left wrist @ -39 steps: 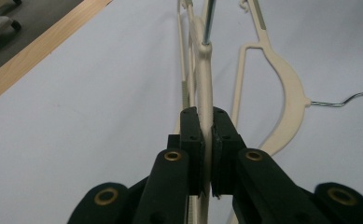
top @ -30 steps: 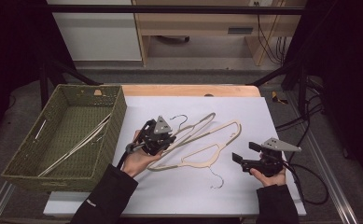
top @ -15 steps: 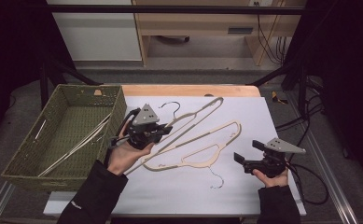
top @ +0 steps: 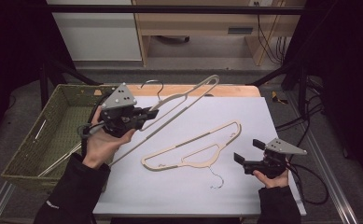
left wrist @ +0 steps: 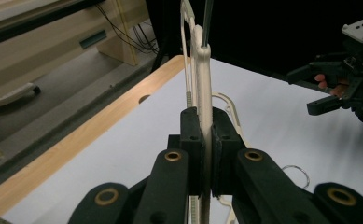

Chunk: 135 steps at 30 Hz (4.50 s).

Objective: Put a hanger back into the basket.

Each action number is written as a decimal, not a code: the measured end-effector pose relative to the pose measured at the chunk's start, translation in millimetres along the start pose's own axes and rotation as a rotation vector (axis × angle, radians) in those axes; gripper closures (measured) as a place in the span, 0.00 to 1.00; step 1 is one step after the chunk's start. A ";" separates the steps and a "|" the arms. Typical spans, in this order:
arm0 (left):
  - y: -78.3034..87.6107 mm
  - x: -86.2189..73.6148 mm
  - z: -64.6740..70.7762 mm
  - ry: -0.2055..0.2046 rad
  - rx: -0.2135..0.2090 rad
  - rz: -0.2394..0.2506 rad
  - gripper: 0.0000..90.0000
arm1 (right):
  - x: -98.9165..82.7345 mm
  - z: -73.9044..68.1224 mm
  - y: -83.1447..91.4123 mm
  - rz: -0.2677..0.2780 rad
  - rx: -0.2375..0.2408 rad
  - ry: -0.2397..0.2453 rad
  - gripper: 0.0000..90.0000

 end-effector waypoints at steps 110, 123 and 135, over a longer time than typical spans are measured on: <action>75.3 -271.7 -150.3 0.255 0.199 -0.411 0.86 | -4.7 -3.5 -5.0 -0.032 -0.006 0.026 0.02; 99.3 -258.1 -135.0 0.268 0.194 -0.347 0.76 | -2.5 -5.3 -2.8 -0.023 -0.001 0.025 0.02; 114.3 -186.9 -123.3 0.304 0.264 0.043 0.43 | 0.5 -5.5 -0.6 -0.003 -0.004 0.011 0.02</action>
Point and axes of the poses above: each handheld gripper's, and its own axes: y roughly backward along the jaws, x roughly out of its top, z roughly to its right, the point moved 8 cm from there along -y, roughly forward along the jaws, and after that the axes turned 5 degrees about -y, right-handed, at the moved point
